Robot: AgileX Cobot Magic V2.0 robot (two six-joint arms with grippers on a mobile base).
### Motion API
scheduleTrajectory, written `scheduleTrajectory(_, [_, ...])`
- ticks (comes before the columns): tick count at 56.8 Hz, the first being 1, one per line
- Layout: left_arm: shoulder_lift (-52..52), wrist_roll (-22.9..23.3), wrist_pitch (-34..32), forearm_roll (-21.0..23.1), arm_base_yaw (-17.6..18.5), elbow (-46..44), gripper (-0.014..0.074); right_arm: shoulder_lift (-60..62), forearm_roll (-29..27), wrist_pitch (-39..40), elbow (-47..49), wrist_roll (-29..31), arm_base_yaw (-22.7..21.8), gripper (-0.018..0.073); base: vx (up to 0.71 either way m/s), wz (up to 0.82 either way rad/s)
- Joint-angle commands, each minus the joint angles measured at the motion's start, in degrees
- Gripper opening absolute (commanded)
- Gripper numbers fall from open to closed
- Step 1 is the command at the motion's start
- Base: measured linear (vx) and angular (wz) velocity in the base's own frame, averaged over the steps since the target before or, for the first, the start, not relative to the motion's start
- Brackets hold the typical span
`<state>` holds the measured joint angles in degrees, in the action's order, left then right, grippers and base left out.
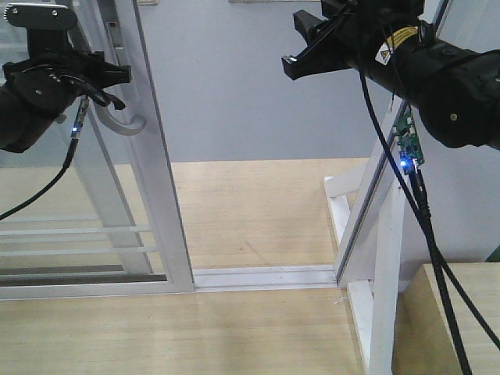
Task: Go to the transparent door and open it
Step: 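Pull the handle with the left gripper, sliding the door further open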
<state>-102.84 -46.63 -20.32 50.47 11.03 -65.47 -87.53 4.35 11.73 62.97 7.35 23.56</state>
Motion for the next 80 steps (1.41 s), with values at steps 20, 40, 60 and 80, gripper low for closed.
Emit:
scheduleTrajectory(20, [7.33, -2.52, -8.99, 2.06, -5.49, 4.50, 0.0124, 0.43, -0.59, 5.70, 1.68, -0.09, -0.30, 0.0314, 0.00, 0.00])
scheduleTrajectory(40, [11.98, -2.34, -13.65, 0.79, -5.49, 11.43, -0.0008, 0.43, -0.58, 5.67, 1.68, 0.03, -0.30, 0.0314, 0.00, 0.00])
scheduleTrajectory(60, [21.52, -1.98, -7.72, 0.35, -5.49, 18.69, -0.0008, 2.56, -0.76, -3.18, 1.68, -1.09, -0.30, 0.0311, 0.00, 0.00])
scheduleTrajectory(80, [37.77, -2.09, 3.82, -3.36, -5.49, 26.38, -0.0008, 9.54, -2.12, -15.97, 1.68, -2.46, -0.30, 0.0216, 0.00, 0.00])
